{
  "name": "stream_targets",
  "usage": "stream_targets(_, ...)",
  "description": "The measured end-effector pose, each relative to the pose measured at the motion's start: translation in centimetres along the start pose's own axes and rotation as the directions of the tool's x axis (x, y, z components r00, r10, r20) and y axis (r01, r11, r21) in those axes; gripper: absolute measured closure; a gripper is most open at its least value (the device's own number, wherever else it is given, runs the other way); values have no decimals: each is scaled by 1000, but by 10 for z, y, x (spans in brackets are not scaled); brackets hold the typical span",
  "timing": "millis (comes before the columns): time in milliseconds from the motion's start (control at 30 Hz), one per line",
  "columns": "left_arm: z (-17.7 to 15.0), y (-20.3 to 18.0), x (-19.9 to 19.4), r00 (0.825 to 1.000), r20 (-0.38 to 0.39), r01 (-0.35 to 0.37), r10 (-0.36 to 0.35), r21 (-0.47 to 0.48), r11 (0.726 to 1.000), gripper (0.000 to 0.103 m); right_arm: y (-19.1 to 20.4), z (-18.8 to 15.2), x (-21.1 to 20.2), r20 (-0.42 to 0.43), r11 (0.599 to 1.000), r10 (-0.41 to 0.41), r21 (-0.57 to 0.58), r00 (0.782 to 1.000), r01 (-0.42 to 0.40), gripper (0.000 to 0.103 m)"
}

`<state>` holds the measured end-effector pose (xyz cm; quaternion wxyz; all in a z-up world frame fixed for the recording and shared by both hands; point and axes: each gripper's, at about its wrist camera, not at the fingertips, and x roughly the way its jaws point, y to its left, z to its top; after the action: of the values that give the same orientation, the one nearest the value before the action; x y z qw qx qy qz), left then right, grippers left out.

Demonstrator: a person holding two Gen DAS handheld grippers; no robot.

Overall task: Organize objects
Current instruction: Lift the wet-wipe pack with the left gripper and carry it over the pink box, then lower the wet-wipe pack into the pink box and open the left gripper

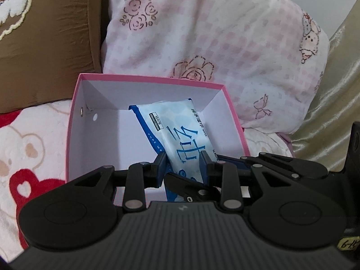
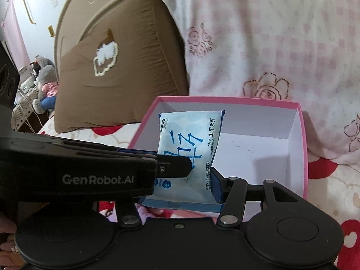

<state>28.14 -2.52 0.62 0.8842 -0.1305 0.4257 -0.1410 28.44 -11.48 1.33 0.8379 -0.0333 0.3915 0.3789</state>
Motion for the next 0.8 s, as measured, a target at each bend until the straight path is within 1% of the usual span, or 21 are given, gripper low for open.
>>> stream_targets(100, 5, 3, 16, 1000, -18, -2, 1, -3, 1000, 75, -9, 7, 14, -37, 1000, 2, 1, 999, -2, 45)
stream_targets(200, 9, 6, 31, 1000, -28, 1, -1, -8, 1000, 75, -18, 11, 25, -53, 1000, -1, 0, 999, 1, 45)
stream_targets(333, 13, 14, 52, 998, -56, 4, -6, -40, 999, 75, -34, 13, 41, -85, 998, 14, 63, 996, -9, 45)
stream_targets(433, 15, 21, 69, 997, -78, -12, 7, -68, 998, 75, -43, 13, 58, -114, 995, 19, 101, 993, -8, 45)
stream_targets(567, 20, 30, 90, 996, -81, -35, 28, -84, 996, 75, -45, 21, 82, -143, 998, -11, 63, 990, 20, 45)
stream_targets(667, 22, 37, 106, 994, -98, -48, 39, -97, 994, 77, -50, 23, 98, -156, 999, -20, 31, 988, 25, 45)
stream_targets(800, 22, 47, 119, 992, -120, -54, 40, -119, 991, 78, -60, 20, 115, -182, 996, -1, 87, 983, 17, 46)
